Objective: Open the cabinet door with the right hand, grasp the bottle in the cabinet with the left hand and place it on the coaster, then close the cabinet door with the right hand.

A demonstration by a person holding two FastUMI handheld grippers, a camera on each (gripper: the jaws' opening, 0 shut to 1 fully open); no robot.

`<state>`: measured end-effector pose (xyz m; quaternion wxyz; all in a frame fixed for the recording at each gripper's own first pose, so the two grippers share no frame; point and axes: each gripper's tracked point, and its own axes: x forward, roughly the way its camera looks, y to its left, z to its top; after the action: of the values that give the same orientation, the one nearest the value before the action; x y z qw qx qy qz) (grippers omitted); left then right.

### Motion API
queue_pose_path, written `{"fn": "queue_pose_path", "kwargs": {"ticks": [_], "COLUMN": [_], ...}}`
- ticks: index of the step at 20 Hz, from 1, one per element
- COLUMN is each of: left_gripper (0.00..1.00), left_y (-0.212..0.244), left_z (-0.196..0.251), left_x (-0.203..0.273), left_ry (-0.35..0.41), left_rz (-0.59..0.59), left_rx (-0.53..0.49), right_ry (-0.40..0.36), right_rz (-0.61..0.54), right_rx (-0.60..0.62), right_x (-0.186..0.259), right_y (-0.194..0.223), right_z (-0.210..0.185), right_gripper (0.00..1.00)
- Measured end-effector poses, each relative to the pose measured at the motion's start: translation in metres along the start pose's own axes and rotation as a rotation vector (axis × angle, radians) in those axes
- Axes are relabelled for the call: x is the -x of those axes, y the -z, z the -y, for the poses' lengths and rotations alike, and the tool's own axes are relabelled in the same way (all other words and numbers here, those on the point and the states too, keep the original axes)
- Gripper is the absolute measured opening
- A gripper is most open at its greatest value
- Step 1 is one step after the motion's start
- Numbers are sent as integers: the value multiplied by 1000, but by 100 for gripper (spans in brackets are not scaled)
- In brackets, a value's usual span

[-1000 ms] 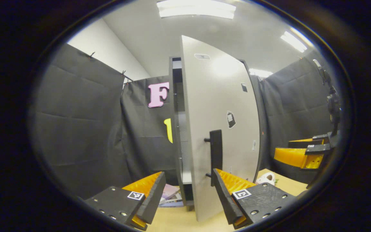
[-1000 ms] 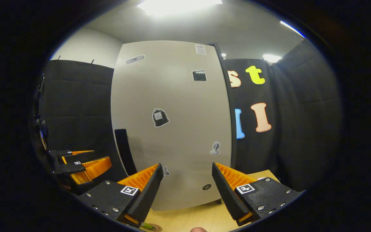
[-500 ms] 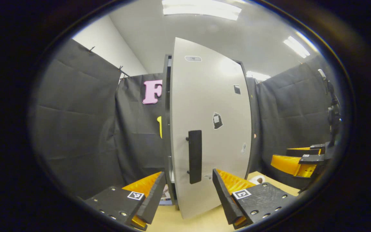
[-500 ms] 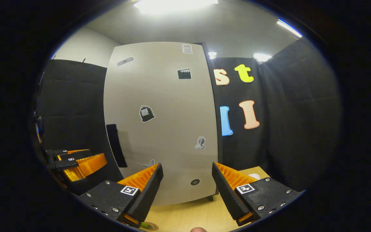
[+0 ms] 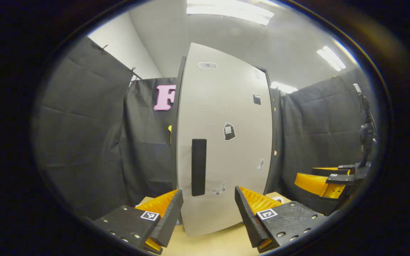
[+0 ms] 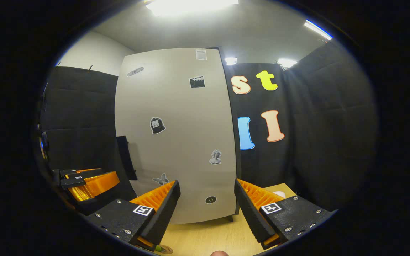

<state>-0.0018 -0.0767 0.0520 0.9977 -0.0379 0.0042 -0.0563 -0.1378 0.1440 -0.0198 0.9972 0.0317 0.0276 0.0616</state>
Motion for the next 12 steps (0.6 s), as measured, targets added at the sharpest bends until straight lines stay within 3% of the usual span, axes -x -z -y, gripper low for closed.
{"fn": "queue_pose_path", "kwargs": {"ticks": [9, 10, 12], "left_gripper": [84, 90, 90], "left_y": [-5, -7, -4], "left_z": [3, 3, 3], "left_x": [-5, -5, -4], "left_ry": [18, 20, 22], "left_rz": [31, 33, 30], "left_rx": [-4, -6, -7], "right_ry": [4, 6, 15], "right_rz": [-7, -9, -3], "right_rx": [6, 7, 3], "right_x": [-6, -6, -5], "right_y": [2, 2, 0], "right_z": [3, 4, 6], "right_gripper": [94, 94, 94]}}
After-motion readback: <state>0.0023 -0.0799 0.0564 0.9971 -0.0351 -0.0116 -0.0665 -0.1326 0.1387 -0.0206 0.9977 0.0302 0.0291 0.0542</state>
